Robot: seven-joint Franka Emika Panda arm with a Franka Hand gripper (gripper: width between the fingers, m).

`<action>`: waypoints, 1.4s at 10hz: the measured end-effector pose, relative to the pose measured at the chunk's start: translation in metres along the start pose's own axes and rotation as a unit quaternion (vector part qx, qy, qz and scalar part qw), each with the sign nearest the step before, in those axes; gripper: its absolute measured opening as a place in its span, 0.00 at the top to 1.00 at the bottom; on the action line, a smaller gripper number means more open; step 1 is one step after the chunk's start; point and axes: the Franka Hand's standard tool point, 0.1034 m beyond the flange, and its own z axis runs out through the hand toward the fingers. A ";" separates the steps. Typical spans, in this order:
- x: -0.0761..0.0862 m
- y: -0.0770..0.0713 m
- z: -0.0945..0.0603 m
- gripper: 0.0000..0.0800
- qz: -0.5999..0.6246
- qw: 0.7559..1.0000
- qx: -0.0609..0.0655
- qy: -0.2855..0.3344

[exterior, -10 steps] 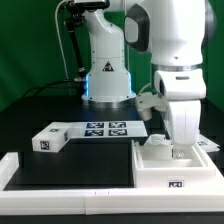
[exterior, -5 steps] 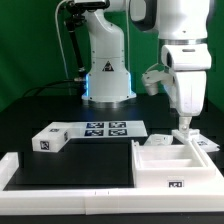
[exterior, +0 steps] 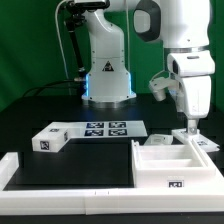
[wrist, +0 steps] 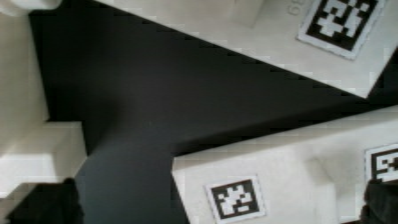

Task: Assemble cabinet

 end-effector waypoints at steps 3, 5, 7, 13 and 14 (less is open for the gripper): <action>0.003 -0.005 0.003 0.00 -0.013 1.000 -0.001 0.004; 0.011 -0.017 0.007 0.00 -0.034 0.999 -0.007 0.013; 0.022 -0.032 0.018 0.00 -0.068 0.997 -0.009 0.024; 0.024 -0.045 0.038 0.16 -0.053 0.998 0.005 0.033; 0.024 -0.045 0.038 0.33 -0.053 0.998 0.006 0.033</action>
Offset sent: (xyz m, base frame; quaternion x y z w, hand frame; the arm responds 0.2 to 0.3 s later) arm -0.0228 0.0202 -0.0033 -0.0131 0.0360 -0.0751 0.9964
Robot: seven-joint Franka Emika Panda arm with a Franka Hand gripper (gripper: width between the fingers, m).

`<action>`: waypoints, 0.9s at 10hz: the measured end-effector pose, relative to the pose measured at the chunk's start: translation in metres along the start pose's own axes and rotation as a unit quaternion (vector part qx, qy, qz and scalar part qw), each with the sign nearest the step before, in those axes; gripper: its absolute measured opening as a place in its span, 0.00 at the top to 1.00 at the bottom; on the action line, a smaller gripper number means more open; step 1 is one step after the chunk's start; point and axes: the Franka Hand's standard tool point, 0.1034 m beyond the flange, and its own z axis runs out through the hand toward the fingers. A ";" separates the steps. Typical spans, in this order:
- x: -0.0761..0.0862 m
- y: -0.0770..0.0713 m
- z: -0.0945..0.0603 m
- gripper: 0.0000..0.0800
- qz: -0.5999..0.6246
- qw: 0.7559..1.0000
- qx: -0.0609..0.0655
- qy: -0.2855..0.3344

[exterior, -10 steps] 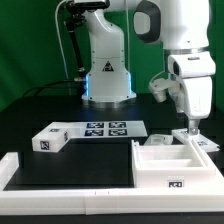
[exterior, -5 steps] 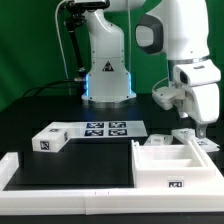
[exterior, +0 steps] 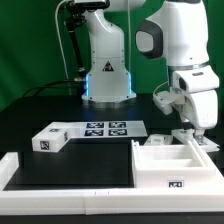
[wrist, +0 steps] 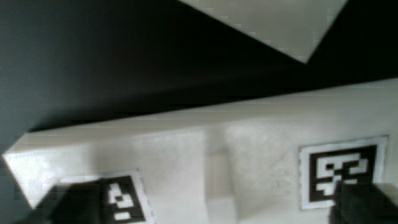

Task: Assemble cabinet

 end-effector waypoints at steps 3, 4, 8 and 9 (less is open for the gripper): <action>-0.002 -0.003 0.005 0.75 0.003 1.000 0.006 0.000; -0.003 -0.004 0.005 0.91 0.004 1.000 0.006 0.000; -0.003 -0.004 0.005 0.91 0.004 1.000 0.006 0.000; -0.005 -0.003 0.004 0.91 0.012 1.000 0.008 -0.002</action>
Offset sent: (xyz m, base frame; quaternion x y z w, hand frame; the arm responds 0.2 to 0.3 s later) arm 0.0002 -0.0023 -0.0044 0.0103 0.0069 0.0196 0.9997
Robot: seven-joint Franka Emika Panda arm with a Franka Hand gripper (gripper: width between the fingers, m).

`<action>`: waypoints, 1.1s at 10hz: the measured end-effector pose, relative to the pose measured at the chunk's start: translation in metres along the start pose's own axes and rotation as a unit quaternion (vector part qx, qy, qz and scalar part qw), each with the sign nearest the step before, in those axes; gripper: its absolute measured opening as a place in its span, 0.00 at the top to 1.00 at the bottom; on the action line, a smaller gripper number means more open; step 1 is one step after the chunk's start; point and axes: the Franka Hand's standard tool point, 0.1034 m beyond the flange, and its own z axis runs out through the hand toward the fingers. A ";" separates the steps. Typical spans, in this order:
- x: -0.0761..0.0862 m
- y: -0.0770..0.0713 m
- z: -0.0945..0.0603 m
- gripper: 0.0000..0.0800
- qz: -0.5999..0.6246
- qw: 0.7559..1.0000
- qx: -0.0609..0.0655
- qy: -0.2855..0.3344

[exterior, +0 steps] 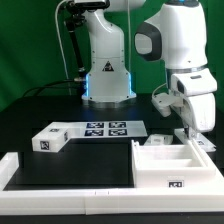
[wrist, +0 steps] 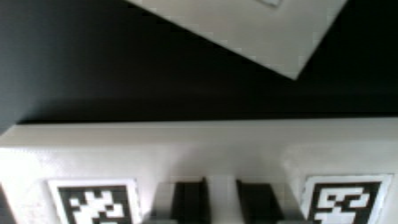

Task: Assemble cabinet

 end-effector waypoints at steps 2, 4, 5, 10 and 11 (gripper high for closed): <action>-0.019 0.008 -0.025 0.91 0.038 0.999 0.006 -0.024; -0.039 0.014 -0.040 0.91 0.047 0.998 0.012 -0.039; -0.051 0.018 -0.046 0.91 0.058 0.997 0.008 -0.042; -0.059 0.027 -0.048 0.91 0.063 0.997 0.005 -0.040; -0.057 0.033 -0.049 0.91 0.064 0.997 0.001 -0.039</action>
Offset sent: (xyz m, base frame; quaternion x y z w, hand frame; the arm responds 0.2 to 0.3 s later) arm 0.0159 -0.0475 0.0391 0.0204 -0.0442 0.0273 0.9984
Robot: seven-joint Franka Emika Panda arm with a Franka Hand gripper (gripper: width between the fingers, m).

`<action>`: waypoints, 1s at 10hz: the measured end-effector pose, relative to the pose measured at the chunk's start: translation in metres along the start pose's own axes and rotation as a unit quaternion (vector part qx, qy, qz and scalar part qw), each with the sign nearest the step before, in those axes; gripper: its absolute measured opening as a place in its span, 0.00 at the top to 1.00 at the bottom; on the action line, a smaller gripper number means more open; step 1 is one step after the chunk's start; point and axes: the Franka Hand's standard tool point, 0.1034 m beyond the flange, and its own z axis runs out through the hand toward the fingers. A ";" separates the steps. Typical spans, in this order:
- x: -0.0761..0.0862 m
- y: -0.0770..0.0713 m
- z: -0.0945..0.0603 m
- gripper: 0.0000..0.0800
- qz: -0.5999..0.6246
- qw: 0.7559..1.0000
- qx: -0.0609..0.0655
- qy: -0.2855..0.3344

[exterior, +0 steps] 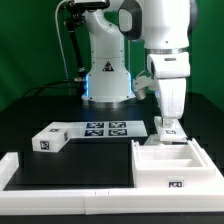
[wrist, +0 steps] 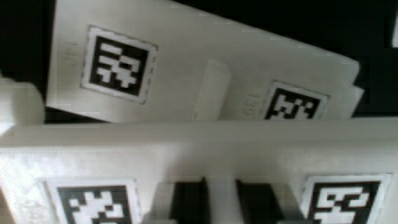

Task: Assemble cabinet

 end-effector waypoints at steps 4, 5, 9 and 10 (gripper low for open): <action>0.002 0.007 -0.002 0.91 0.002 1.000 -0.004 0.002; 0.002 0.007 -0.001 0.91 0.002 1.000 -0.004 0.002; 0.002 0.023 -0.009 0.91 0.007 1.000 -0.005 -0.002; 0.000 0.023 -0.007 0.91 0.007 1.000 -0.003 -0.002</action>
Offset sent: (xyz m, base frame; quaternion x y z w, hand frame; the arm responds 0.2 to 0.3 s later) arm 0.0000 0.0000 0.0000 0.0000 0.0000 0.0000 1.0000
